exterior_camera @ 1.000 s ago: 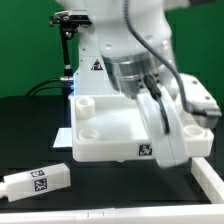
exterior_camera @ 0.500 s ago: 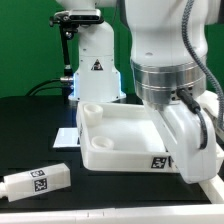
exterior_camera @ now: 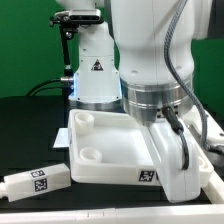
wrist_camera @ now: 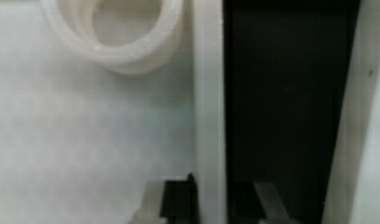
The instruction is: Assemble desk
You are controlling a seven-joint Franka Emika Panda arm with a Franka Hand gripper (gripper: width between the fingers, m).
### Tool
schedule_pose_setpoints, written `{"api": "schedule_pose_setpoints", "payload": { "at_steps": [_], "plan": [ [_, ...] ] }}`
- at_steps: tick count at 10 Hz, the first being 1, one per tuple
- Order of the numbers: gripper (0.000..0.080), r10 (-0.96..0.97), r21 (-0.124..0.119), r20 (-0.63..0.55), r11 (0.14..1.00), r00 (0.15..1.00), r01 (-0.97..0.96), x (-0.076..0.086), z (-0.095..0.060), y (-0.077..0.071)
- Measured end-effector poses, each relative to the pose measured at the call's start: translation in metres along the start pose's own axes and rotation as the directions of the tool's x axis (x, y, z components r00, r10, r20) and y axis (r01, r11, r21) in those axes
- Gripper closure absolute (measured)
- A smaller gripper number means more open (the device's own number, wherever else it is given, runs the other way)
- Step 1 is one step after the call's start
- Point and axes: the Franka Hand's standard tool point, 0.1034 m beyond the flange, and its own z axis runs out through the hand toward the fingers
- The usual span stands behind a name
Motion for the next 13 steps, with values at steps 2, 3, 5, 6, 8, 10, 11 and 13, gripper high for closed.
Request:
{"api": "schedule_pose_setpoints", "payload": {
  "at_steps": [2,3,5,6,8,10,11,13],
  "plan": [
    [0.0745,0.001,-0.006,-0.032,1.0,1.0,-0.001,0.003,0.012,-0.012],
    [0.0745,-0.012,-0.013,-0.079,1.0,0.997,0.011,0.003,0.011,-0.022],
    [0.0745,-0.052,-0.031,-0.133,0.998,0.99,0.049,-0.002,-0.004,-0.03],
    [0.0745,-0.048,-0.03,-0.133,0.999,0.99,0.044,0.001,0.001,-0.03],
    [0.0745,-0.049,-0.031,-0.133,0.999,0.99,0.045,0.001,0.002,-0.029],
    [0.0745,-0.026,-0.026,-0.138,0.999,0.99,0.023,0.001,0.001,-0.031],
    [0.0745,0.004,-0.014,-0.14,1.0,0.99,-0.006,0.001,-0.001,-0.034],
    [0.0745,0.047,0.022,-0.142,0.999,0.989,-0.044,0.0,-0.009,-0.042]
  ]
}}
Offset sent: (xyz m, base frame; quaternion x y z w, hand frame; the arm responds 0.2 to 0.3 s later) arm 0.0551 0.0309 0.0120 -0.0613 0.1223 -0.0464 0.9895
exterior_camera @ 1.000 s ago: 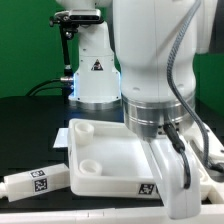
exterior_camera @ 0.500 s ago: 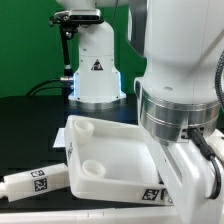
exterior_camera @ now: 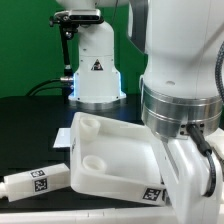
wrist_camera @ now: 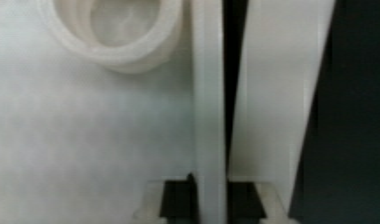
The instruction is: Assemble desk
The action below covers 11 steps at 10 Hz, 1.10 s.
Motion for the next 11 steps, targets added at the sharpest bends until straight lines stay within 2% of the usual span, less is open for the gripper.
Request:
{"api": "schedule_pose_setpoints", "payload": {
  "at_steps": [4,5,6,7,8,9,10,11],
  "plan": [
    [0.0745,0.0,-0.003,0.0,1.0,1.0,0.0,0.0006,0.0018,0.0009],
    [0.055,0.001,-0.005,0.0,1.0,1.0,-0.001,0.0008,0.0026,0.0015],
    [0.055,0.001,-0.005,0.0,1.0,1.0,-0.001,0.0007,0.0025,0.0014],
    [0.0349,0.001,-0.005,0.0,1.0,1.0,-0.001,0.0008,0.0025,0.0014],
    [0.0224,0.001,-0.005,0.0,1.0,1.0,-0.001,0.0008,0.0026,0.0014],
    [0.0224,0.001,-0.005,0.0,1.0,1.0,-0.001,0.0008,0.0026,0.0014],
    [0.0165,0.001,-0.005,0.0,1.0,1.0,-0.001,0.0008,0.0026,0.0014],
    [0.0154,0.001,-0.005,0.0,1.0,1.0,-0.001,0.0009,0.0025,0.0014]
  ]
}}
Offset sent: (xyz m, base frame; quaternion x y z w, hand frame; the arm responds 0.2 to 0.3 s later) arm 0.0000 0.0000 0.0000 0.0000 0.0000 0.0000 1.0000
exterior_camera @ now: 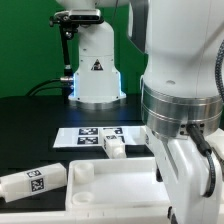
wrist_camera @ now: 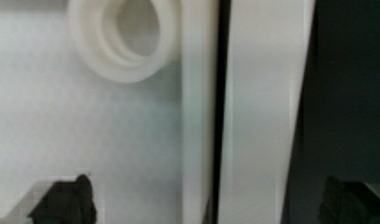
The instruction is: Assemble desk
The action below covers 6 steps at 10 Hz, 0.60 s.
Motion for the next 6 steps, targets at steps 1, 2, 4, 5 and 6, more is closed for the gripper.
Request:
{"api": "schedule_pose_setpoints", "payload": {
  "at_steps": [1,2,4,5,6],
  "plan": [
    [0.0154,0.007,0.007,0.011,1.0,1.0,-0.007,0.001,-0.003,0.002],
    [0.015,0.01,0.012,0.016,1.0,1.0,-0.01,-0.001,-0.008,0.01],
    [0.015,0.0,-0.025,0.031,1.0,1.0,0.0,-0.014,-0.022,0.039],
    [0.015,0.004,-0.063,0.03,0.998,1.0,-0.002,-0.013,-0.022,0.041],
    [0.015,0.002,-0.059,0.028,0.998,1.0,0.0,-0.012,-0.02,0.039]
  ]
}}
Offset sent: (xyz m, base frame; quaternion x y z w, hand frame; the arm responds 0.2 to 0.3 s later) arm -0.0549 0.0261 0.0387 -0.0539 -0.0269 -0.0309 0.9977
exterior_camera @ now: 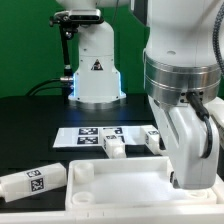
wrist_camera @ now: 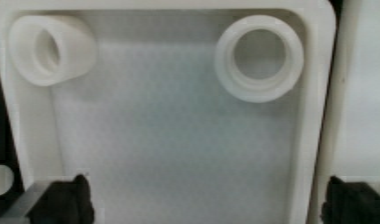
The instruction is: Assemble desk
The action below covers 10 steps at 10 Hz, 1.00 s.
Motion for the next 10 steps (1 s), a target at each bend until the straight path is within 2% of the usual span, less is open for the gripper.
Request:
{"api": "schedule_pose_setpoints", "payload": {
  "at_steps": [2,3,4,5,6,7,9,10],
  "plan": [
    [0.015,-0.012,-0.001,-0.003,1.0,1.0,0.012,-0.002,-0.001,0.001],
    [0.015,-0.038,0.004,-0.003,0.999,0.999,0.038,-0.011,-0.007,0.004],
    [0.015,-0.055,0.003,0.0,0.998,0.999,0.055,-0.023,-0.011,0.016],
    [0.015,-0.075,0.02,0.004,0.997,0.997,0.075,-0.033,-0.015,0.035],
    [0.015,-0.161,0.0,0.007,0.987,0.987,0.161,-0.037,-0.014,0.05],
    [0.015,-0.217,-0.012,0.008,0.976,0.976,0.218,-0.036,-0.012,0.051],
    [0.015,-0.359,-0.009,0.009,0.933,0.933,0.359,-0.035,-0.012,0.049],
    [0.015,-0.418,0.001,0.007,0.909,0.909,0.418,-0.035,-0.011,0.048]
  ]
}}
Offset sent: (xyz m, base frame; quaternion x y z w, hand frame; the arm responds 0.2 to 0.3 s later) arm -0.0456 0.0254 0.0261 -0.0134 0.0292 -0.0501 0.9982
